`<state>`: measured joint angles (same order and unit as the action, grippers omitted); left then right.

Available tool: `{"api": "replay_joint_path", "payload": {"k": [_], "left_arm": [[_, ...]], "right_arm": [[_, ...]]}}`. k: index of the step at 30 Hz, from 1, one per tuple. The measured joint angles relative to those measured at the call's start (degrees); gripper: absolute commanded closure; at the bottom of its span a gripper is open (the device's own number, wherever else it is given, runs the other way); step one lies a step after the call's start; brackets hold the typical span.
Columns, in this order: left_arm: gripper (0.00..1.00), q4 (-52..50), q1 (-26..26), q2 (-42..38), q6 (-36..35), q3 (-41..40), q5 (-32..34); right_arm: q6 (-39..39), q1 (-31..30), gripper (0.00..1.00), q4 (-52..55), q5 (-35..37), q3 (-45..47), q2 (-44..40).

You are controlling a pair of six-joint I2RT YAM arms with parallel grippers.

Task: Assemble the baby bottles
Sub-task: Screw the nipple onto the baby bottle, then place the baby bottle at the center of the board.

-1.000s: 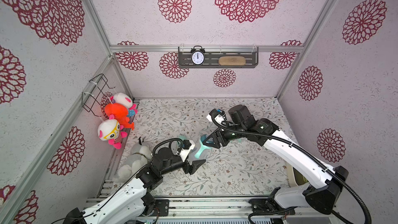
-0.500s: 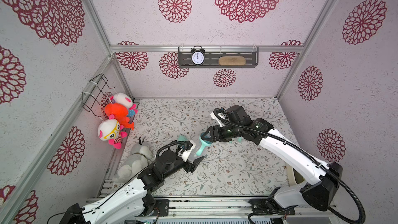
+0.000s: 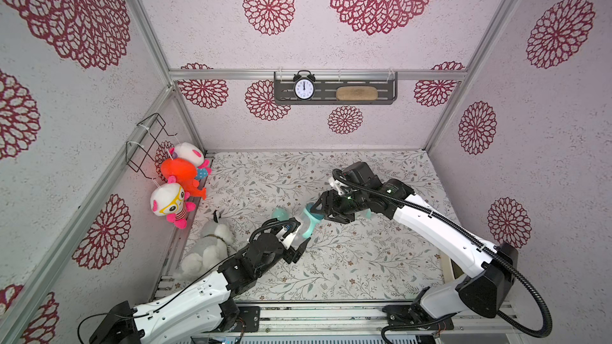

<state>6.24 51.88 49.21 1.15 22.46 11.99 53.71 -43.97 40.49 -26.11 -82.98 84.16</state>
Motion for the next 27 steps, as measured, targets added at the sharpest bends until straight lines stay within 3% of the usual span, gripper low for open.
{"api": "replay_joint_path", "payload": {"k": [4, 10, 27], "left_arm": [[1.0, 0.3, 0.0, -1.5, -0.7, -0.2, 0.9], [1.0, 3.3, 1.1, -2.4, -1.6, -0.2, -1.0], [1.0, 7.6, 1.2, 1.0, -1.6, -0.2, -0.3]], "right_arm": [[-1.0, -0.3, 0.35, -0.1, 0.8, -0.1, -1.1], [-2.2, -0.8, 0.14, -2.1, 2.5, -0.7, -3.0], [-0.9, -1.4, 0.07, -3.4, 4.9, -0.7, -2.3]]}}
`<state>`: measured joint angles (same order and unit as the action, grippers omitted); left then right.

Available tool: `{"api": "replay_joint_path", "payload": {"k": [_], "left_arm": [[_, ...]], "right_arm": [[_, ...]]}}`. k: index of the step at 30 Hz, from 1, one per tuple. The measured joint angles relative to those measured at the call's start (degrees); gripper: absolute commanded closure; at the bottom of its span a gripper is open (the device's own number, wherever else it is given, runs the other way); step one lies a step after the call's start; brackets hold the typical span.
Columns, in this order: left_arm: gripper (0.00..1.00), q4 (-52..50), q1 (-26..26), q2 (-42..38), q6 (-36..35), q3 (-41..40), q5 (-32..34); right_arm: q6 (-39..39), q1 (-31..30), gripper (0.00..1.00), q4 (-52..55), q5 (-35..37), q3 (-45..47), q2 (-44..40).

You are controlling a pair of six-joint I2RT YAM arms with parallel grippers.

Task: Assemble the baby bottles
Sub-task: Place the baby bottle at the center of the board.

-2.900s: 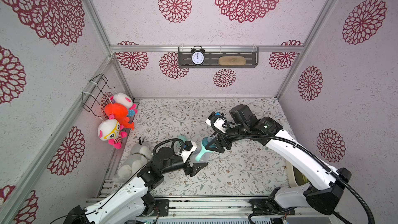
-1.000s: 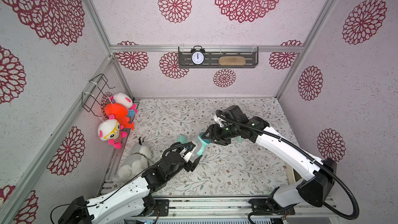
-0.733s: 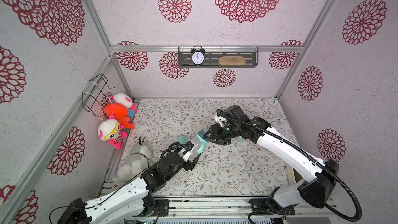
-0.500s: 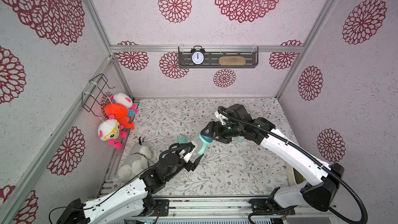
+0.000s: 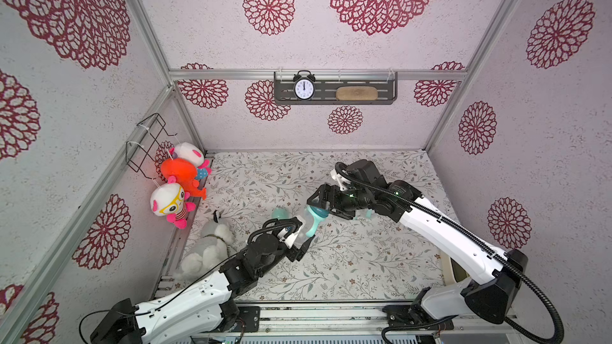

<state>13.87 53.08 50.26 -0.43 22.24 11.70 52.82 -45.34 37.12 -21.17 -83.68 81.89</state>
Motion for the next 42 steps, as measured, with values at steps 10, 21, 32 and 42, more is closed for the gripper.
{"api": "replay_joint_path", "payload": {"k": [10, 21, 32, 42], "left_arm": [[1.0, 1.7, 0.3, 0.0, -0.1, 0.0, 1.4], [0.7, 2.1, 0.3, 0.0, -0.5, 0.0, 2.1], [0.02, 1.3, 0.5, -1.1, 1.4, -0.5, 2.9], [0.02, -4.2, 0.2, -2.8, 6.2, -0.5, 6.4]], "right_arm": [[1.3, -0.5, 0.16, -0.1, 0.2, 0.0, 1.3], [0.7, -0.5, 0.43, -0.8, 0.2, 0.0, 1.3], [-14.6, -0.8, 0.48, -0.5, 6.3, -0.1, 1.6], [-27.8, -0.8, 0.48, -2.9, 15.6, -0.3, 4.9]]}}
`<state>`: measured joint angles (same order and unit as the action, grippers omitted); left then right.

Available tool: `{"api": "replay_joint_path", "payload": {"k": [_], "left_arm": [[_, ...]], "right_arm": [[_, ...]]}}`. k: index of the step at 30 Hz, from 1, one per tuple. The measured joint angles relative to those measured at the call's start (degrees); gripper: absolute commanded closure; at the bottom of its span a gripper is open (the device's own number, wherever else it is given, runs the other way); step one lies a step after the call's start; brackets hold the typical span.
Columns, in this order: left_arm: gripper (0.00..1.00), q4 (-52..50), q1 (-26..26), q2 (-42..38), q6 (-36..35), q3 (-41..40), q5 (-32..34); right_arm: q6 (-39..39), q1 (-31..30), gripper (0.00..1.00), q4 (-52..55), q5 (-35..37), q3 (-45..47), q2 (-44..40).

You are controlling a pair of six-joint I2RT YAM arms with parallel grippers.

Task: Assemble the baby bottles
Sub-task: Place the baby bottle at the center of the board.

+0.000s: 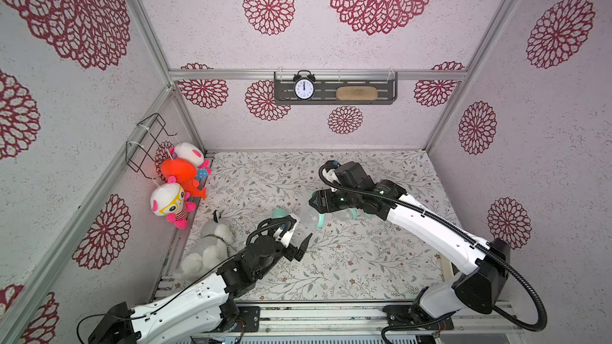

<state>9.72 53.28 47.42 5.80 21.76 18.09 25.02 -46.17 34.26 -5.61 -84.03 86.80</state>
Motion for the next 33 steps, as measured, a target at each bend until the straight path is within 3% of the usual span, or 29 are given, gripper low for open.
{"api": "replay_joint_path", "payload": {"k": [5, 15, 22, 33], "left_arm": [[0.02, -5.0, -3.5, -2.7, 3.9, 0.7, 0.2], [0.02, -15.1, -13.8, -9.9, 11.3, 4.7, -2.6], [0.02, -21.4, -19.5, -9.8, 14.6, 7.5, -4.8], [0.02, -25.8, -23.8, -6.5, 19.3, 9.2, -6.9]], "right_arm": [[-5.1, 0.0, 0.48, -5.6, 2.5, 3.3, 1.2], [-12.2, -0.4, 0.48, -10.3, 5.9, 3.4, 12.0], [-15.1, -0.9, 0.48, -12.6, 9.2, 3.4, 15.6], [-16.9, -0.9, 0.44, -15.4, 11.7, 3.9, 17.0]]}}
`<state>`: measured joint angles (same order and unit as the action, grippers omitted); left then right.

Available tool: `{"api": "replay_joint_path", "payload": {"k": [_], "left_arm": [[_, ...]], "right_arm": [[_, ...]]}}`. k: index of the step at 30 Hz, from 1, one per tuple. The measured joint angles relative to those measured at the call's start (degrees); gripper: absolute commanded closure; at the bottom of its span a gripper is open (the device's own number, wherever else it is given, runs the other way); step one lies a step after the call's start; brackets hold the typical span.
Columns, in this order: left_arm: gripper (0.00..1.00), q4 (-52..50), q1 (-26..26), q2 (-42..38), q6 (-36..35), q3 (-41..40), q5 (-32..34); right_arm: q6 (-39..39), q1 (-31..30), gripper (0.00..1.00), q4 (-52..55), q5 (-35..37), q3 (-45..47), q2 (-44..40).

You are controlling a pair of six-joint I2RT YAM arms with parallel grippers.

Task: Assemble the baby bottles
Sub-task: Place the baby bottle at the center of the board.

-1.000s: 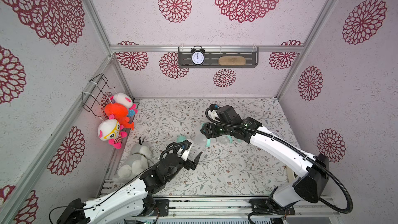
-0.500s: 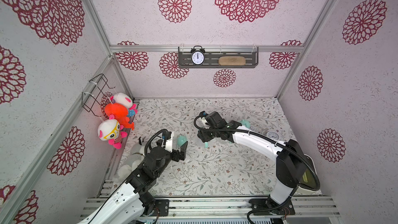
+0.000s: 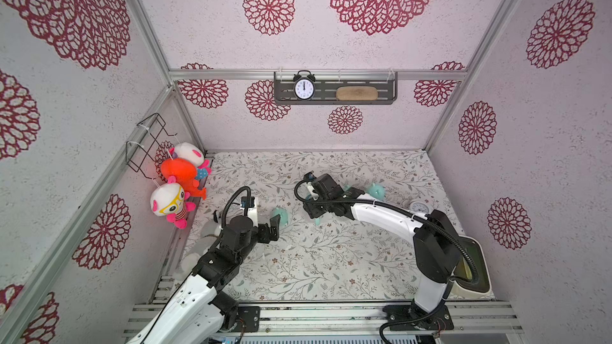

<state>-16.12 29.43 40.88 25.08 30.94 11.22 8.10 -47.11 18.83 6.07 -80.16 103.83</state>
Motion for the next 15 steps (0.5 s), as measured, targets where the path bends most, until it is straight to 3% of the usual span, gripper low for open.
{"api": "replay_joint_path", "payload": {"k": [9, 15], "left_arm": [[0.02, -1.4, -1.7, 0.0, 1.3, 1.0, -1.6], [0.02, -1.7, -1.7, 0.0, 1.4, 1.0, -1.9]], "right_arm": [[-0.6, 0.0, 0.39, 0.1, 0.2, -2.2, 1.9], [-1.0, 0.0, 0.28, 2.2, 0.2, -4.1, 2.8]]}}
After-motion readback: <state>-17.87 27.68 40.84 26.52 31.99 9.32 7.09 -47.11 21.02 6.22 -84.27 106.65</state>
